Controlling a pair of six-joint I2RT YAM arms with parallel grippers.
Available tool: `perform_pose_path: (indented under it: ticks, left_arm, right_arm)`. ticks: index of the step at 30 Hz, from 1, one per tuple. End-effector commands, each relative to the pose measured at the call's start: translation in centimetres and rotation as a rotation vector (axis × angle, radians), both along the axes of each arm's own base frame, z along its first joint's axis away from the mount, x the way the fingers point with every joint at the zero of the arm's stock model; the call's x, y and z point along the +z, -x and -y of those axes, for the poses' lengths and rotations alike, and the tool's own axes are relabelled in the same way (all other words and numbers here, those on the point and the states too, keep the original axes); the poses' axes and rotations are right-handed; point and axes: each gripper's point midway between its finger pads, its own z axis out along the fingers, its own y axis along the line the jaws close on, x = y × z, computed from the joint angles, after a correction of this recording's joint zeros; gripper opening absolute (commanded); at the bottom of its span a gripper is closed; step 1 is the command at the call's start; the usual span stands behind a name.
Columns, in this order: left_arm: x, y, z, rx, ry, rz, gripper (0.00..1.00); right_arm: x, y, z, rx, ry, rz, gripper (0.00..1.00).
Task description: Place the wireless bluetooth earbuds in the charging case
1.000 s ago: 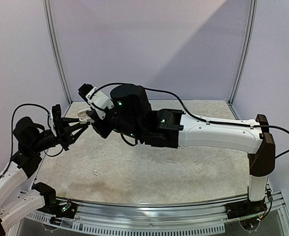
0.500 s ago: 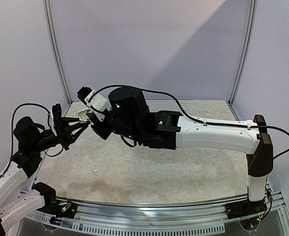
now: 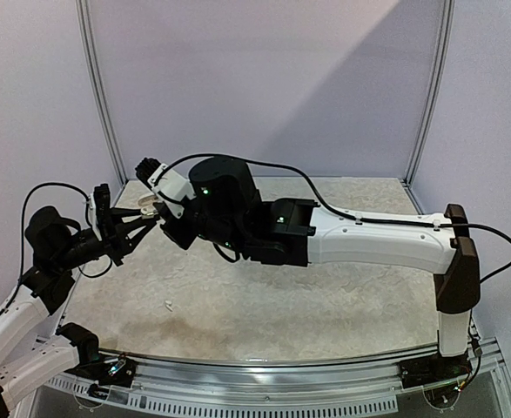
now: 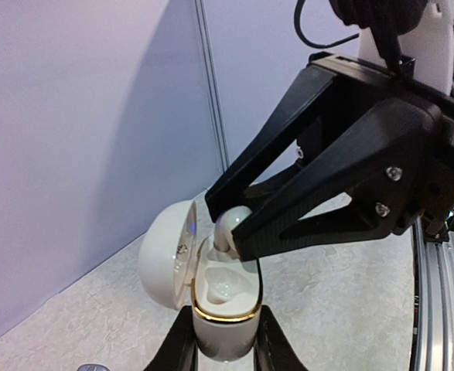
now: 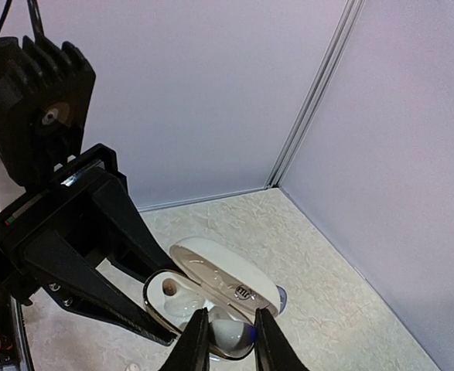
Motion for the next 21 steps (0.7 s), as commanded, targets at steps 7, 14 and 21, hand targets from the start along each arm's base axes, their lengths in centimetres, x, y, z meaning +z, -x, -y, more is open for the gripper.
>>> perform_pose_path:
  ticks: [7, 14, 21]
  left_arm:
    - [0.9, 0.5, 0.2, -0.036, 0.020, 0.007, 0.00]
    - [0.8, -0.1, 0.0, -0.009, 0.043, -0.033, 0.00]
    - [-1.5, -3.5, -1.8, 0.181, 0.108, -0.263, 0.00]
  right_arm:
    - [-2.0, -0.8, -0.8, -0.041, 0.049, -0.021, 0.24]
    - [-2.7, -1.1, -0.8, -0.065, 0.069, -0.037, 0.31]
    - [1.1, -0.2, 0.2, -0.033, -0.015, -0.056, 0.40]
